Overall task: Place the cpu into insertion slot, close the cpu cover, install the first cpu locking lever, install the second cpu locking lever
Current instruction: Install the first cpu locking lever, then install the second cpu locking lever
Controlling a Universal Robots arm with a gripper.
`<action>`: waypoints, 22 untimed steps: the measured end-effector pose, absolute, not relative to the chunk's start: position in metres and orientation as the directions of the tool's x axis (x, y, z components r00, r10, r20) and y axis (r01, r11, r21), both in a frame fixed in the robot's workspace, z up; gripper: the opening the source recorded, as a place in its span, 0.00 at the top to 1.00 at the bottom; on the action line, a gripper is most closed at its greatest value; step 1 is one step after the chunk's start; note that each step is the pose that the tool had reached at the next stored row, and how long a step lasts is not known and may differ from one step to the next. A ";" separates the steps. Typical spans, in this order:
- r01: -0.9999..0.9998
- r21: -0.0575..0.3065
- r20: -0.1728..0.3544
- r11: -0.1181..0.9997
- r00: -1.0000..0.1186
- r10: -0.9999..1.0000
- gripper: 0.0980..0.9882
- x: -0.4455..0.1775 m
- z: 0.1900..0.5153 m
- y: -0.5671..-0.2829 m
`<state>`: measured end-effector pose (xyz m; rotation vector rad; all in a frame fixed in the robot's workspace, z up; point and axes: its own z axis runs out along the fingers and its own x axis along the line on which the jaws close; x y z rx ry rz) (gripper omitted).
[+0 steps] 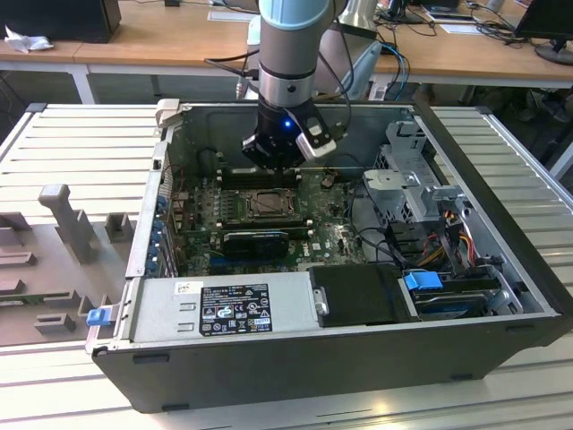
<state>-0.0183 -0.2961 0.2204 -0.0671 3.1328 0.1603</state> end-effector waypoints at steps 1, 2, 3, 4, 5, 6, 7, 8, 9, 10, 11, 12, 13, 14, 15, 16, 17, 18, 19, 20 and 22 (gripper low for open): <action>-0.043 0.102 -0.006 0.994 -0.999 -0.042 0.99 -0.018 0.220 -0.296; -0.043 0.102 -0.006 0.994 -0.999 -0.042 0.99 -0.018 0.220 -0.297; -0.043 0.102 -0.006 0.994 -0.999 -0.042 0.99 -0.018 0.220 -0.297; -0.043 0.102 -0.006 0.994 -0.999 -0.042 0.99 -0.018 0.220 -0.298; -0.043 0.102 -0.006 0.994 -0.999 -0.042 0.99 -0.018 0.220 -0.298; -0.043 0.102 -0.006 0.994 -0.999 -0.042 0.99 -0.018 0.220 -0.299; -0.043 0.102 -0.006 0.994 -0.999 -0.042 0.99 -0.018 0.220 -0.300; -0.043 0.102 -0.006 0.994 -0.999 -0.042 0.99 -0.018 0.220 -0.302; -0.043 0.102 -0.006 0.994 -0.999 -0.042 0.99 -0.018 0.220 -0.303; -0.043 0.102 -0.006 0.994 -0.999 -0.042 0.99 -0.018 0.220 -0.304; -0.043 0.102 -0.006 0.994 -0.999 -0.042 0.99 -0.018 0.220 -0.306; -0.043 0.102 -0.006 0.994 -0.999 -0.043 0.99 -0.018 0.220 -0.307; -0.043 0.102 -0.006 0.994 -0.999 -0.042 0.99 -0.018 0.220 -0.309; -0.043 0.102 -0.006 0.994 -0.999 -0.042 0.99 -0.018 0.220 -0.310; -0.043 0.102 -0.006 0.994 -0.999 -0.042 0.99 -0.018 0.220 -0.310; -0.043 0.102 -0.006 0.994 -0.999 -0.042 0.99 -0.018 0.220 -0.312; -0.043 0.102 -0.006 0.994 -0.999 -0.042 0.99 -0.018 0.220 -0.313; -0.043 0.102 -0.006 0.994 -0.999 -0.042 0.99 -0.018 0.220 -0.313; -0.043 0.102 -0.006 0.994 -0.999 -0.042 0.99 -0.018 0.220 -0.314; -0.043 0.102 -0.006 0.994 -0.999 -0.042 0.99 -0.018 0.220 -0.315; -0.043 0.102 -0.006 0.994 -0.999 -0.042 0.99 -0.018 0.220 -0.317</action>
